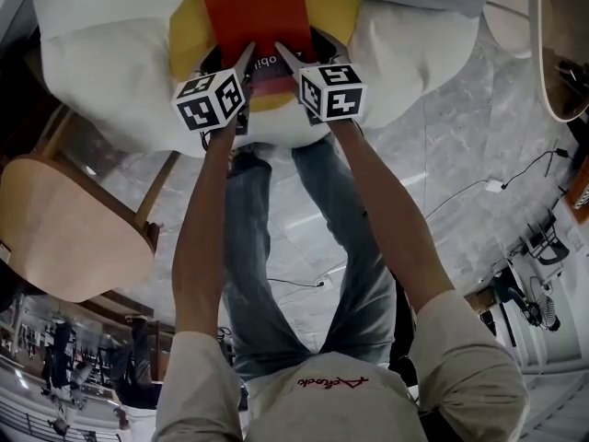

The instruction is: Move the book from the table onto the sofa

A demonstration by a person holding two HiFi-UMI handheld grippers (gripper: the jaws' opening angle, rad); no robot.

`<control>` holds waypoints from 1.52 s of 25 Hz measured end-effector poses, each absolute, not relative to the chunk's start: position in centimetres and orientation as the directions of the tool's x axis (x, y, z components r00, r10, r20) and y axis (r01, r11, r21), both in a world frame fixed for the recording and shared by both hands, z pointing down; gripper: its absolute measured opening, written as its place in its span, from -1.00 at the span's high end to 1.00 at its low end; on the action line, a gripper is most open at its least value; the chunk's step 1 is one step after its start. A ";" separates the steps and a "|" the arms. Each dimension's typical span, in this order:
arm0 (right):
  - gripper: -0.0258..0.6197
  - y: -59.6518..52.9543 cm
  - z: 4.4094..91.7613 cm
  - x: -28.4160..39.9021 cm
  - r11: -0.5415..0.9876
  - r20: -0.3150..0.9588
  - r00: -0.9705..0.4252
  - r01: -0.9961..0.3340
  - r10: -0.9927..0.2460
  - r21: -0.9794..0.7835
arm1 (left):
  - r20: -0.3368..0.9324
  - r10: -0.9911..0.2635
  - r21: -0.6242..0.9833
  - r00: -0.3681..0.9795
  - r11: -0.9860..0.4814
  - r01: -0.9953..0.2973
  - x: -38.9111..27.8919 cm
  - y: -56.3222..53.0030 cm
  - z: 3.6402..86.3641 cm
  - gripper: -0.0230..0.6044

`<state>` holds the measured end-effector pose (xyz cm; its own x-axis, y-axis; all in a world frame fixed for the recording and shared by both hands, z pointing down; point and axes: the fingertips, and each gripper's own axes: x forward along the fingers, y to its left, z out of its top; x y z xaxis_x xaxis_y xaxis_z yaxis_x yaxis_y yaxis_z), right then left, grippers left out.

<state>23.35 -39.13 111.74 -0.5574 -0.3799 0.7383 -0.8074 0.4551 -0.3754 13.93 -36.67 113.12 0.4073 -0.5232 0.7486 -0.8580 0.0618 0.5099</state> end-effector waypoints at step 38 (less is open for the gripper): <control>0.88 -33.3 93.8 20.4 0.584 0.702 -0.581 -0.760 -0.413 -0.286 | 0.687 -0.625 0.418 0.371 -0.077 -0.905 12.4 -30.9 95.2 0.90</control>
